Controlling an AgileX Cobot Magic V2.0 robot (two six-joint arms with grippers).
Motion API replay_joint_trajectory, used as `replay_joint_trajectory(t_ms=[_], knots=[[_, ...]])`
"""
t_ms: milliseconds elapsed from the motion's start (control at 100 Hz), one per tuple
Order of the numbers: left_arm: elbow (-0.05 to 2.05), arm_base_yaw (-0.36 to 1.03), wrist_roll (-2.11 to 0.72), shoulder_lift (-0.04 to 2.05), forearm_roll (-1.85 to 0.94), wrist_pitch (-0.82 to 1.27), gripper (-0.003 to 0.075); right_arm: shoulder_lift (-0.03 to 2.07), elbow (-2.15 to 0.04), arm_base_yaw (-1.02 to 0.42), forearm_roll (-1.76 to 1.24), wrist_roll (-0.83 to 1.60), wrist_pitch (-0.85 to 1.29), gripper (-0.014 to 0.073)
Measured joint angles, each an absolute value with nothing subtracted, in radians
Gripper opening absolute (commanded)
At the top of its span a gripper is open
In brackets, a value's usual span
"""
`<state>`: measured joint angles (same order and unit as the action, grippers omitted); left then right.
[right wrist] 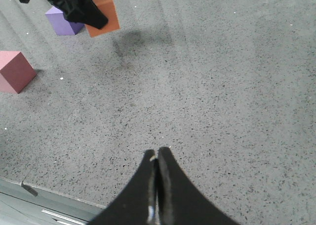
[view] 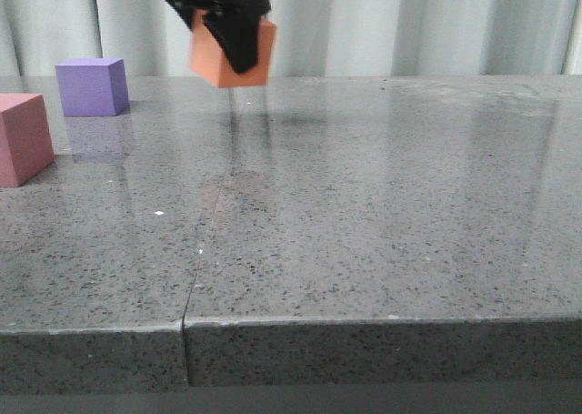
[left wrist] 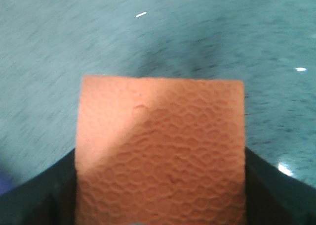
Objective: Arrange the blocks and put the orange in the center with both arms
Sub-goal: 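Lift the orange cube and carry it toward the purple cube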
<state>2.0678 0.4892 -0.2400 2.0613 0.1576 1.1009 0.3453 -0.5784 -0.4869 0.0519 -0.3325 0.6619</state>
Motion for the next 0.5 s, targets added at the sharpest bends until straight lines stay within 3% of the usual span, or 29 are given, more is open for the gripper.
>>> replay_joint_trajectory(t_ms=[210, 500], knots=[[2.068, 0.428, 0.000, 2.004, 0.195, 1.129, 0.0314, 0.345, -0.578, -0.487, 0.052, -0.333, 0.662, -0.0037], [2.069, 0.256, 0.068, 1.950, 0.068, 1.209, 0.0314, 0.345, -0.578, -0.487, 0.052, -0.333, 0.662, -0.0037]])
